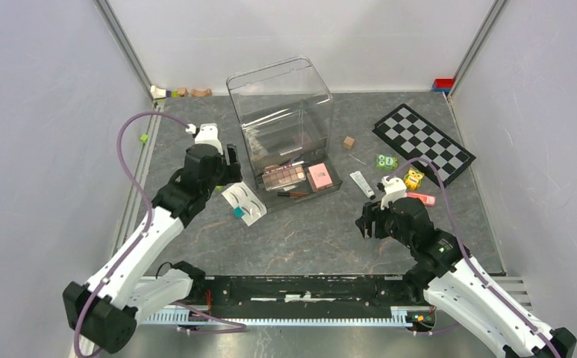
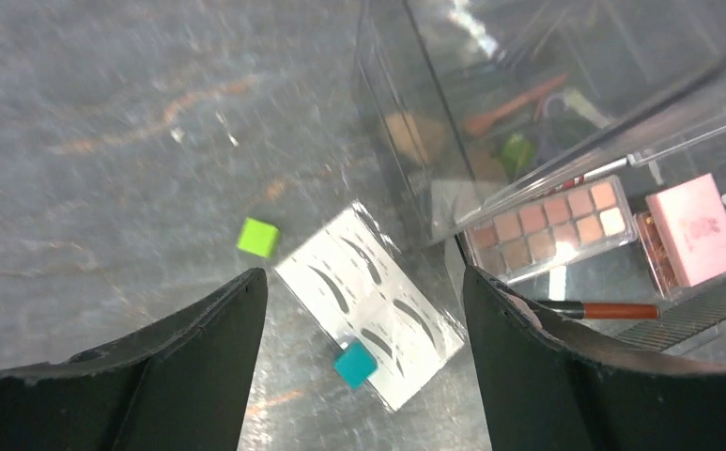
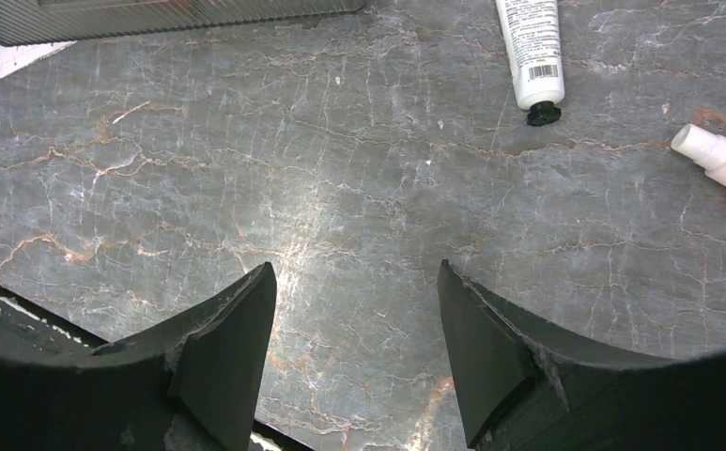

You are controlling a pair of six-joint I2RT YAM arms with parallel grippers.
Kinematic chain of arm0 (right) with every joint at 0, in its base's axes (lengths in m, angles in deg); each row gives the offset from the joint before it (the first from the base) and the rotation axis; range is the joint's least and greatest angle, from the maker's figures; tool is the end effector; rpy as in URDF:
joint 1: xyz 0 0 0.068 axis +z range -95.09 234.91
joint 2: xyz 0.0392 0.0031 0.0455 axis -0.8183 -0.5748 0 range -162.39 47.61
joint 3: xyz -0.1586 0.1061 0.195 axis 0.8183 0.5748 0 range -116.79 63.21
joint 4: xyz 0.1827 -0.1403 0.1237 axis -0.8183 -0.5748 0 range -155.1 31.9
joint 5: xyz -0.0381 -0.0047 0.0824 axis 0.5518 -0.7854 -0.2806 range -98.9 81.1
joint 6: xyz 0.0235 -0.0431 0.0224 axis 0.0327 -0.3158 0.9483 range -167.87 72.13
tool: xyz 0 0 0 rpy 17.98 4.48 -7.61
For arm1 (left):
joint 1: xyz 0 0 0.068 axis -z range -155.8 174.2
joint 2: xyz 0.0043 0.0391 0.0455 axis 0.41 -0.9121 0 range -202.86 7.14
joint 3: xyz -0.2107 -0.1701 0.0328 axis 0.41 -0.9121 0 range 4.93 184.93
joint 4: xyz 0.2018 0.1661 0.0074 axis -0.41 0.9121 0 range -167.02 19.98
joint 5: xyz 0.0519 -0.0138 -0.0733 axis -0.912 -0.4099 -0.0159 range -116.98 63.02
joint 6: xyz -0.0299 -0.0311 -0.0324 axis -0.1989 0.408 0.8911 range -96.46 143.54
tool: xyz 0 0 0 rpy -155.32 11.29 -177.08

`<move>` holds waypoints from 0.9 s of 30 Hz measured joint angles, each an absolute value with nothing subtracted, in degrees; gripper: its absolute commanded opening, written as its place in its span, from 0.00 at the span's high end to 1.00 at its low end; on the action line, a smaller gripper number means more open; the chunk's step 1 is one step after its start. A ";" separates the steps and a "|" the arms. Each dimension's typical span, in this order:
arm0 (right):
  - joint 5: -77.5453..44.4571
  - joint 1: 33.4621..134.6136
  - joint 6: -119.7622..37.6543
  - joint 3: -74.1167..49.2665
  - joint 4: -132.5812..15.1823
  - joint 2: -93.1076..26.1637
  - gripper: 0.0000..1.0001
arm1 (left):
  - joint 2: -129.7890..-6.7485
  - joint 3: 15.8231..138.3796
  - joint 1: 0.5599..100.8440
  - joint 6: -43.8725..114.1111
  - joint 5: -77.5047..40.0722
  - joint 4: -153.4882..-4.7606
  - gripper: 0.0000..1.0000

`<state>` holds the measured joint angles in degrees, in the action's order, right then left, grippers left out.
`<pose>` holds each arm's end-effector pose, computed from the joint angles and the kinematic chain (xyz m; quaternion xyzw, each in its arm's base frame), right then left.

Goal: Organize the makeup
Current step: Place the lipstick in the drawer, then move the makeup tool to the corner of the board.

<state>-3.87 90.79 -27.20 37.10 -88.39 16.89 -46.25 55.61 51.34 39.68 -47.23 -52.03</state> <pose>0.1086 0.0747 0.2258 -0.0970 0.8806 0.1846 0.4254 0.1882 -0.0825 0.3238 -0.0098 0.8473 -0.0479 0.5288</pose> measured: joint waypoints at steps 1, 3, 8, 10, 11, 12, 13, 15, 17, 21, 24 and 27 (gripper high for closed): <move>-3.78 90.79 -27.03 37.10 -88.41 17.19 0.30 | -47.84 55.28 50.33 41.36 -46.29 -51.76 0.18; -3.36 90.79 -26.57 37.10 -88.56 17.81 0.30 | -50.38 54.41 49.17 43.88 -44.65 -51.79 0.18; -2.05 90.79 -25.43 37.10 -89.24 19.77 0.29 | -55.84 51.85 44.04 48.66 -39.77 -53.73 0.23; -1.92 90.79 -25.34 37.10 -89.85 19.77 0.29 | -58.99 51.59 42.00 50.63 -37.65 -55.72 0.26; -1.90 90.79 -25.37 37.10 -90.11 19.75 0.29 | -60.26 51.59 40.67 51.24 -36.82 -56.70 0.28; -1.81 90.79 -25.37 37.10 -90.53 19.75 0.29 | -61.92 51.59 39.88 51.61 -35.71 -58.06 0.28; -1.77 90.79 -25.39 37.10 -90.75 19.75 0.29 | -63.56 51.59 39.40 51.90 -35.01 -59.52 0.29; -1.50 90.79 -25.39 37.10 -91.27 19.77 0.29 | -66.44 51.72 39.05 52.23 -33.65 -61.49 0.29; -0.94 90.79 -25.37 37.08 -91.95 19.88 0.29 | -70.07 52.44 38.95 52.23 -32.47 -63.07 0.30; 0.42 90.79 -25.08 37.08 -92.87 20.84 0.28 | -75.27 53.92 38.14 52.23 -30.90 -65.73 0.31; 1.10 90.79 -25.00 37.01 -93.00 21.37 0.28 | -77.85 54.91 37.02 52.23 -29.68 -67.57 0.34; 1.45 90.79 -24.97 36.97 -93.06 21.24 0.28 | -80.52 56.15 36.32 52.25 -28.19 -68.94 0.37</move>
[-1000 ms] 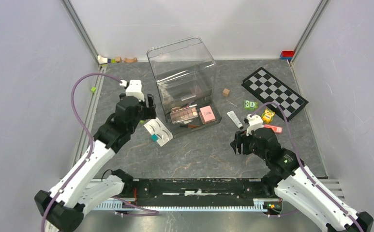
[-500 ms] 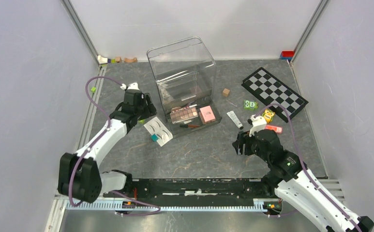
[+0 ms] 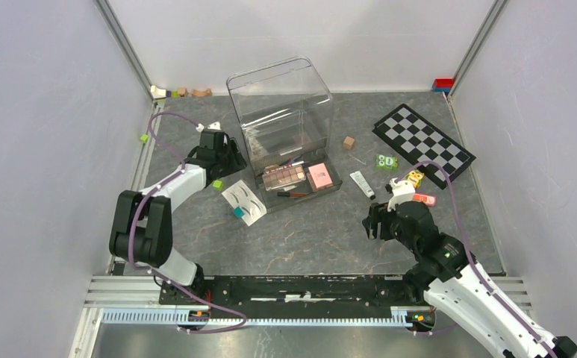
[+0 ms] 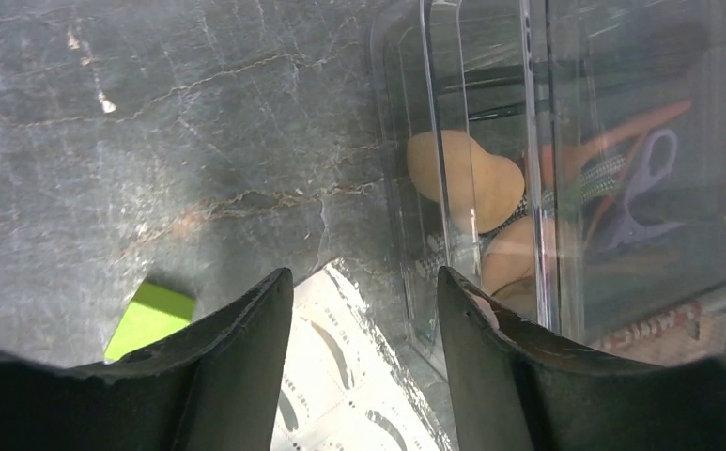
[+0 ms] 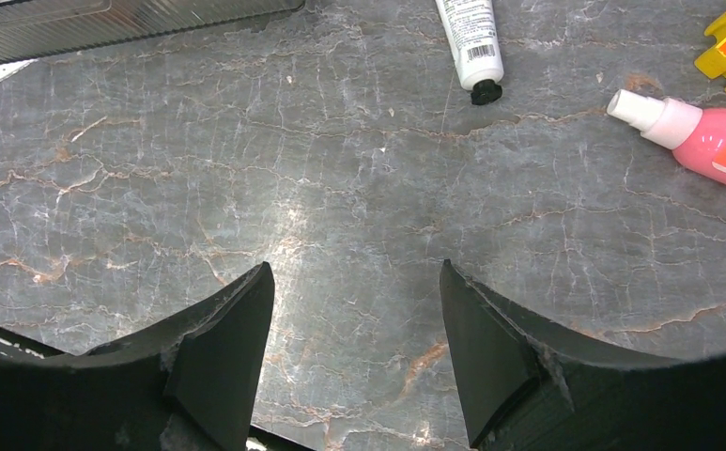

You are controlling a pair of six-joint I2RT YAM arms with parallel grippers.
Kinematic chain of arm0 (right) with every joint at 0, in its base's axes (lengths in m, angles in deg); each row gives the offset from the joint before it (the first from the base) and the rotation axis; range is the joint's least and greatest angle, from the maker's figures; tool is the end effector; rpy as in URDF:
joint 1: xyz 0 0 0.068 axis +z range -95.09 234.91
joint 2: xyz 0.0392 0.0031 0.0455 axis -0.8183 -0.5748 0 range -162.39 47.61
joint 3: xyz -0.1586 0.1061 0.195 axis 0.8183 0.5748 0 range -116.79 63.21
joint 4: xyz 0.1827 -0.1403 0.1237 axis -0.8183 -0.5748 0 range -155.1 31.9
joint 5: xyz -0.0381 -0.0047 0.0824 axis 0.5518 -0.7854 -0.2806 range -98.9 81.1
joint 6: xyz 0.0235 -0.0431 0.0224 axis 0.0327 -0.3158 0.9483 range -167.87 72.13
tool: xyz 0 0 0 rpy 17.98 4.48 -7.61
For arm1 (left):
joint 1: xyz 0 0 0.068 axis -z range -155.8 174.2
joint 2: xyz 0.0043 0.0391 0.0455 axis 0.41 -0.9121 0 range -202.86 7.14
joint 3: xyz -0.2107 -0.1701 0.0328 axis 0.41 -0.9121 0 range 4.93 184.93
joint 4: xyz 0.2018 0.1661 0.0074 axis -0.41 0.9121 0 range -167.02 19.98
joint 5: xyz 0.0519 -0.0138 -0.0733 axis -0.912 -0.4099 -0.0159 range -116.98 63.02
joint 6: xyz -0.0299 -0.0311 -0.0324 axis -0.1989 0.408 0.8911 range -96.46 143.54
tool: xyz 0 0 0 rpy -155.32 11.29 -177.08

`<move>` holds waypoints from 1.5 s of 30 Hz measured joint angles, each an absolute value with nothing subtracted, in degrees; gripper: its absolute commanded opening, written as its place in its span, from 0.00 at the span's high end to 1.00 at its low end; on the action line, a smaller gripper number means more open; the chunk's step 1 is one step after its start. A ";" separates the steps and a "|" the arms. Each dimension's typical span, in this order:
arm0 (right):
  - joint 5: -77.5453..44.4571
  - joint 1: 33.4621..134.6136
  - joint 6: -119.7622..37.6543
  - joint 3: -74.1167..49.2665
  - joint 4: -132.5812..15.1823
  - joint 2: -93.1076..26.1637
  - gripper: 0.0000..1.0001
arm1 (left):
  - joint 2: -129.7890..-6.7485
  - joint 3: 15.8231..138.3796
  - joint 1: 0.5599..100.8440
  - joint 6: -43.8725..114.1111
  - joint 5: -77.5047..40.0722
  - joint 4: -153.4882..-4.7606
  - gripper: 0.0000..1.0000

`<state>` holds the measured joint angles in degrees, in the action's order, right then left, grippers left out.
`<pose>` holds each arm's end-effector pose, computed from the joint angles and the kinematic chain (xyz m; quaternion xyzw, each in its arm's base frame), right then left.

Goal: Organize the makeup
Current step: Move the makeup tool to the corner of the board.

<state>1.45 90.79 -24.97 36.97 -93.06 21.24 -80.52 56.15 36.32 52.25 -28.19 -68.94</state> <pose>0.0992 0.0638 0.2275 -0.0585 0.8828 0.1556 0.4394 0.3131 -0.0663 0.2031 -0.1371 0.9120 -0.1256 0.3657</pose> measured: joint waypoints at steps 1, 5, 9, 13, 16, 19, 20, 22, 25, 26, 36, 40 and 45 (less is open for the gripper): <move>1.49 90.79 -24.97 36.97 -93.11 21.13 0.28 | -81.44 56.57 36.17 52.25 -27.75 -69.27 0.38; 1.45 90.79 -25.02 36.95 -93.15 20.41 0.28 | -83.73 57.01 36.08 52.27 -25.87 -69.88 0.41; 1.38 90.79 -25.08 36.95 -93.13 20.28 0.28 | -84.13 57.01 36.08 52.73 -25.59 -69.43 0.41; 1.18 90.79 -25.13 36.95 -93.11 20.10 0.28 | -84.00 55.72 36.08 53.32 -27.05 -69.56 0.41; 0.92 90.79 -25.13 36.95 -93.09 19.84 0.28 | -84.00 54.14 36.08 53.65 -27.49 -69.40 0.41; 0.57 90.79 -25.13 36.95 -93.09 19.62 0.28 | -84.21 53.18 36.08 54.63 -27.53 -69.10 0.42; 0.40 90.79 -25.13 36.95 -93.09 19.62 0.28 | -84.39 53.16 36.08 55.00 -27.53 -68.81 0.42; 0.33 90.79 -25.13 36.95 -93.06 19.62 0.28 | -84.63 53.16 36.08 55.16 -27.53 -68.53 0.43; 0.20 90.79 -25.13 36.95 -93.06 19.62 0.28 | -84.76 52.72 36.10 55.51 -27.51 -68.40 0.47; 0.20 90.79 -25.10 36.95 -93.09 19.64 0.28 | -84.76 52.39 36.21 55.53 -27.53 -68.35 0.47; -0.02 90.79 -24.91 36.95 -92.89 19.93 0.28 | -81.53 48.55 38.55 55.79 -29.90 -69.14 0.48; -0.08 90.79 -24.91 36.95 -92.87 19.88 0.28 | -79.10 46.91 38.86 56.10 -30.44 -67.37 0.46; -0.50 90.79 -24.91 36.95 -92.69 19.69 0.28 | -78.44 48.00 38.86 55.83 -31.40 -66.15 0.45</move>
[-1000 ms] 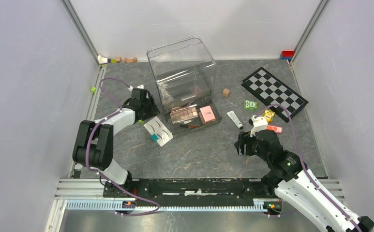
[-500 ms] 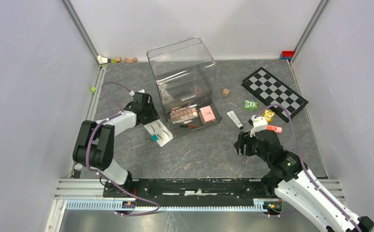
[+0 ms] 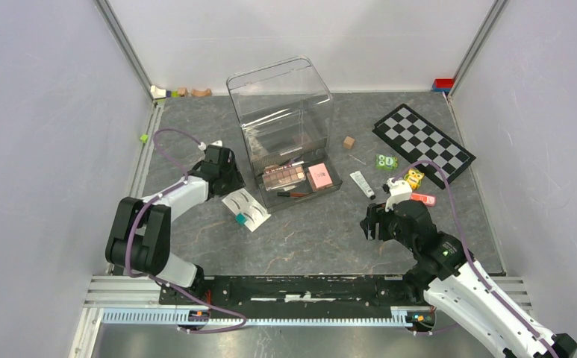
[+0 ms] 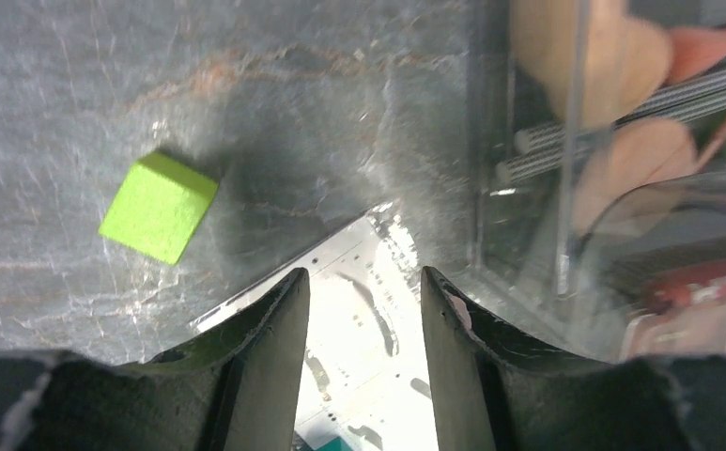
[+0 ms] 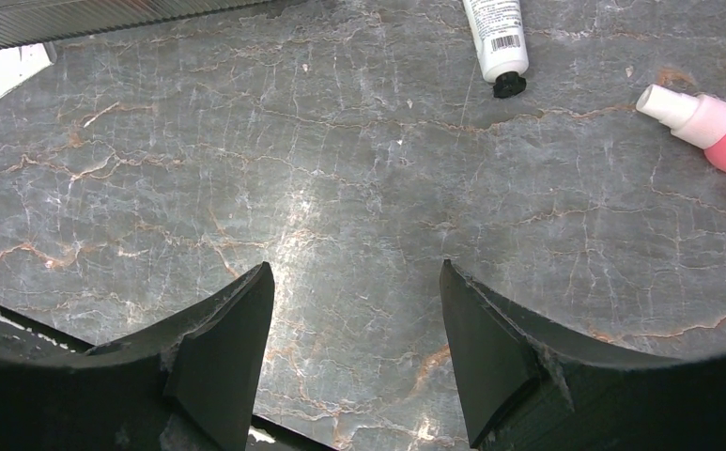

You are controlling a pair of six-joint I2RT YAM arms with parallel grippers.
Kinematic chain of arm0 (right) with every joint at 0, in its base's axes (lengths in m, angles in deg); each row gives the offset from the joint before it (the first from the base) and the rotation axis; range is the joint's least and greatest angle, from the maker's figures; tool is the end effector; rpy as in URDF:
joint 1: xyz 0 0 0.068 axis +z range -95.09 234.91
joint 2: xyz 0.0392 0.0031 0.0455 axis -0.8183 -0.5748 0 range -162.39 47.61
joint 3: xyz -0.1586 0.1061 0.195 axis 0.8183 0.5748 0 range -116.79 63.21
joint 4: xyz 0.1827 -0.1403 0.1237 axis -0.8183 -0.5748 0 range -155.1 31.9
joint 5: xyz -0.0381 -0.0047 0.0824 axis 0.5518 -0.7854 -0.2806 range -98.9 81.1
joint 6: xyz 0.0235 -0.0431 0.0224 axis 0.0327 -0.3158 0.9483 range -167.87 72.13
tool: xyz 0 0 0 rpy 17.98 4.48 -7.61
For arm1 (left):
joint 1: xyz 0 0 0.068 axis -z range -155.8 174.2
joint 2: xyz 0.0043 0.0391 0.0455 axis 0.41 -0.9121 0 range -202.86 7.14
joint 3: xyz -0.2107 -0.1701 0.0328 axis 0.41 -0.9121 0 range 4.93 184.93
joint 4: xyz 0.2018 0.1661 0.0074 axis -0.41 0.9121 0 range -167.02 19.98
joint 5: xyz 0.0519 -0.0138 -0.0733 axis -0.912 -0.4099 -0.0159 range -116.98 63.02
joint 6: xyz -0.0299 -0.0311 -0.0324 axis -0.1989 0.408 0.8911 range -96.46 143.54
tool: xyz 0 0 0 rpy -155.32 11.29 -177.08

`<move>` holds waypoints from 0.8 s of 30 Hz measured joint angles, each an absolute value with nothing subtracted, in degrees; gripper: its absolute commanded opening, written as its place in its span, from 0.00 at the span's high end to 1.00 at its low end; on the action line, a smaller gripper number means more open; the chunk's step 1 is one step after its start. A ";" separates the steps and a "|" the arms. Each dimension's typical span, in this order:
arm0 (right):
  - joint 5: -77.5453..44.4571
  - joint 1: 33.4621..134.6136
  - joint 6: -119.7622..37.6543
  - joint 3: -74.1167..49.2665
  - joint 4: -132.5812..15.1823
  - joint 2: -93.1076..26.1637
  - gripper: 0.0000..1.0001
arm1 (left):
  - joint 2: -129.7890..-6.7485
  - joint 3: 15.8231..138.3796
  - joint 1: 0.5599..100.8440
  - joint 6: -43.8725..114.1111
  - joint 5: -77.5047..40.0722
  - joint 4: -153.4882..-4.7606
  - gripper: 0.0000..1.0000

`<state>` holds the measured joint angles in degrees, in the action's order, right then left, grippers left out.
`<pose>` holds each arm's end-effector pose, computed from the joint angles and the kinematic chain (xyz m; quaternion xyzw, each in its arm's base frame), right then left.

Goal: Organize the makeup
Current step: Move the makeup tool to the corner of the board.

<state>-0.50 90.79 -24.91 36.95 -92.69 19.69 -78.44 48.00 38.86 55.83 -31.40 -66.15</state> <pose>0.1014 0.0669 0.2254 -0.0671 0.8877 0.1645 0.4248 0.2774 -0.0696 0.1674 -0.1574 0.9356 -0.0914 0.3026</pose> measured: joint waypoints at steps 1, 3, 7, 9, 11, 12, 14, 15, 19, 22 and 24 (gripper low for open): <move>-0.70 90.79 -24.91 36.95 -92.65 19.66 0.28 | -78.44 48.68 38.86 55.72 -31.40 -66.15 0.45; -0.89 90.79 -24.89 36.95 -92.65 19.69 0.28 | -78.49 50.34 38.86 55.33 -31.64 -66.43 0.44; -0.98 90.79 -24.67 36.95 -92.67 19.84 0.28 | -80.35 53.97 38.86 54.94 -32.96 -66.93 0.44; -1.07 90.79 -24.62 36.95 -92.63 19.95 0.28 | -82.49 55.37 38.86 54.94 -33.22 -67.33 0.44; -1.13 90.79 -24.54 36.95 -92.63 19.97 0.28 | -84.69 55.65 38.86 54.94 -33.44 -67.68 0.45; -1.15 90.79 -24.51 36.95 -92.56 19.97 0.28 | -85.48 55.65 38.86 54.96 -33.44 -67.61 0.45; -1.18 90.79 -24.51 36.95 -92.50 19.97 0.28 | -86.99 55.65 38.86 54.94 -33.44 -67.31 0.45; -1.24 90.79 -24.51 36.95 -92.47 19.97 0.28 | -87.25 55.65 38.86 54.94 -33.46 -67.09 0.45; -1.33 90.79 -24.51 36.95 -92.45 19.91 0.28 | -87.27 55.65 38.86 54.94 -33.52 -66.21 0.44; -1.37 90.79 -24.51 36.95 -92.43 19.80 0.28 | -87.32 55.65 38.86 54.96 -33.35 -65.38 0.44; -1.40 90.79 -24.51 36.97 -92.43 19.77 0.28 | -87.32 55.54 38.86 54.98 -33.26 -65.36 0.44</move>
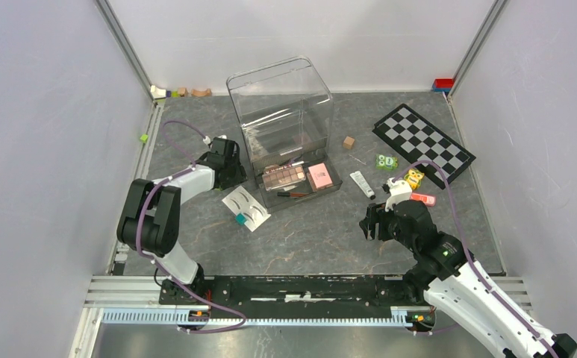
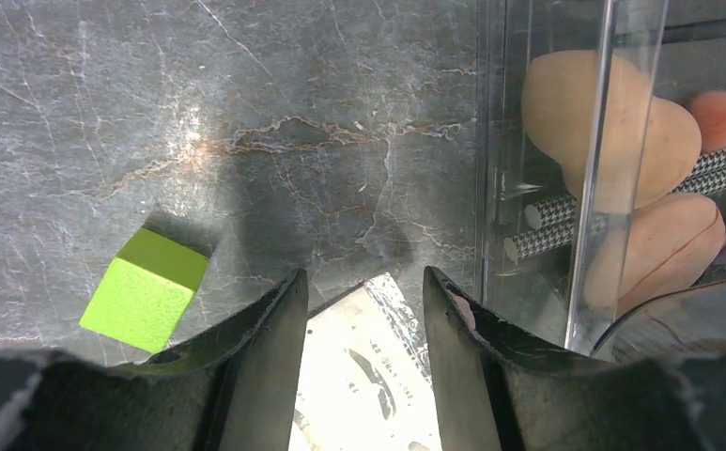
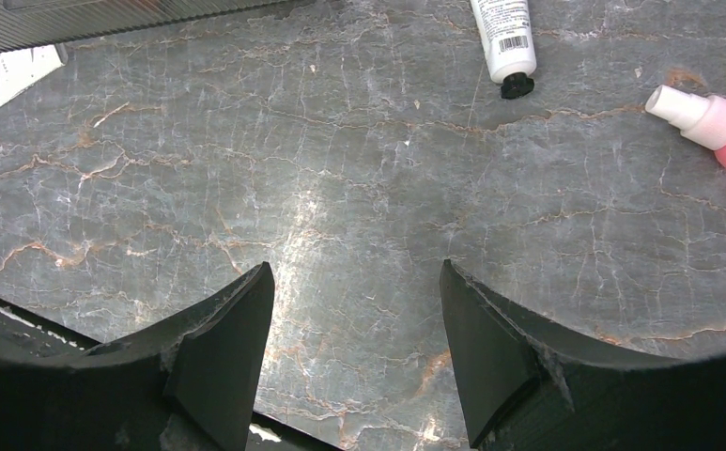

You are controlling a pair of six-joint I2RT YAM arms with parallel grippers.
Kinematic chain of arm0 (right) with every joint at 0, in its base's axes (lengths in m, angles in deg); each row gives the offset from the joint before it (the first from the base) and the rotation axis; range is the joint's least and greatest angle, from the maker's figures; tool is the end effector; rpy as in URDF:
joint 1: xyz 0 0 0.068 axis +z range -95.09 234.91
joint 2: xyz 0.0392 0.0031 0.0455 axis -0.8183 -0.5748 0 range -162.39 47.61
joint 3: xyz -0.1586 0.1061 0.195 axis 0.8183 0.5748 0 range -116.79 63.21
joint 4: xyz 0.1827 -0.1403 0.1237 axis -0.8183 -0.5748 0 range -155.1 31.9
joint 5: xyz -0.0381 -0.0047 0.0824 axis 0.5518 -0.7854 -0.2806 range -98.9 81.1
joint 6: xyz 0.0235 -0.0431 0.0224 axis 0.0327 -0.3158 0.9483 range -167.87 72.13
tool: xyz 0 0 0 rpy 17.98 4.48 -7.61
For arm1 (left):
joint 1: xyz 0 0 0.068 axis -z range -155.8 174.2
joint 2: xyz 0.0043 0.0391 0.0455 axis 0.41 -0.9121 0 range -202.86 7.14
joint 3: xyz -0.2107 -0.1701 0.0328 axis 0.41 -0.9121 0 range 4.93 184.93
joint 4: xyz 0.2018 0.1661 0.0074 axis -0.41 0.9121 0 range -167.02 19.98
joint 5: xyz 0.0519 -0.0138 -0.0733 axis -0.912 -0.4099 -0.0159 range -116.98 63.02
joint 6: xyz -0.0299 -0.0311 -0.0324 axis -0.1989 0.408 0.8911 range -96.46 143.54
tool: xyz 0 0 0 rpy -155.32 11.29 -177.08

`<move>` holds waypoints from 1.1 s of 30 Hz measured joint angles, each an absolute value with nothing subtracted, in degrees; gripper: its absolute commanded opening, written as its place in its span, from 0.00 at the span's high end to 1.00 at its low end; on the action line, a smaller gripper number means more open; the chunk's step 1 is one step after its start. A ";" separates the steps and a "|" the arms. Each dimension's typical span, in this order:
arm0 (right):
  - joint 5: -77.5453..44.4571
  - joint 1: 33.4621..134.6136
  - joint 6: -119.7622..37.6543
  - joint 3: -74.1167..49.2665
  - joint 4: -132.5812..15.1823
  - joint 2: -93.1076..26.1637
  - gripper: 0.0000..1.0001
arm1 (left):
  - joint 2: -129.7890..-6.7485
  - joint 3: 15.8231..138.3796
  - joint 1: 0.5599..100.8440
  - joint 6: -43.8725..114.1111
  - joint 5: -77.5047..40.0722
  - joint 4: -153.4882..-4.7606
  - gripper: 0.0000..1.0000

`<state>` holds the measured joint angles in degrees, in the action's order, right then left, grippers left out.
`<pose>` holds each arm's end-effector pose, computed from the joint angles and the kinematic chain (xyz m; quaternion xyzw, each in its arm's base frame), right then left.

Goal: Organize the makeup
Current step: Move the makeup tool to the corner of the board.

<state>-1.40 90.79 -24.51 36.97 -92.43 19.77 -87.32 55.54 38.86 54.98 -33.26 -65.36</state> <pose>0.1013 0.0675 0.2258 -0.0673 0.8868 0.1735 0.4231 0.3112 -0.0773 0.1600 -0.1552 0.9410 -0.0677 0.2929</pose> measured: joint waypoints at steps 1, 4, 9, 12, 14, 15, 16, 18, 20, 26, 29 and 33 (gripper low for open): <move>-1.42 90.79 -24.51 36.97 -92.43 19.77 0.28 | -87.32 55.48 38.86 54.98 -33.11 -65.40 0.44; -1.48 90.79 -24.51 36.99 -92.43 19.77 0.28 | -86.73 54.32 38.86 55.02 -32.54 -66.63 0.45; -1.83 90.79 -24.27 36.99 -92.26 19.77 0.28 | -83.51 50.38 39.16 55.26 -31.47 -68.42 0.45; -2.44 90.79 -23.90 37.01 -91.75 19.75 0.28 | -80.43 47.24 40.45 55.59 -30.97 -68.57 0.45; -2.66 90.79 -23.68 37.10 -91.49 19.73 0.28 | -78.75 45.53 41.92 56.20 -30.92 -68.62 0.46; -2.73 90.79 -23.62 37.10 -91.49 19.66 0.28 | -78.05 44.83 42.88 56.51 -30.90 -68.62 0.46; -2.88 90.79 -23.57 37.10 -91.45 19.60 0.28 | -77.39 44.20 44.08 56.88 -30.94 -68.64 0.47; -2.97 90.79 -23.47 37.10 -91.36 19.45 0.28 | -76.52 43.26 46.62 57.56 -30.92 -68.86 0.47; -3.10 90.79 -23.38 37.10 -91.36 19.42 0.28 | -75.47 42.17 50.22 58.81 -31.43 -69.27 0.47; -3.10 90.79 -23.03 37.10 -91.40 20.21 0.28 | -67.69 35.59 57.79 64.16 -32.63 -68.99 0.47; -3.10 90.79 -22.70 37.10 -91.38 20.63 0.28 | -62.75 31.98 58.68 66.59 -32.78 -68.25 0.47; -3.34 90.79 -22.18 37.10 -91.25 20.50 0.29 | -56.70 29.05 58.73 68.44 -33.65 -64.64 0.44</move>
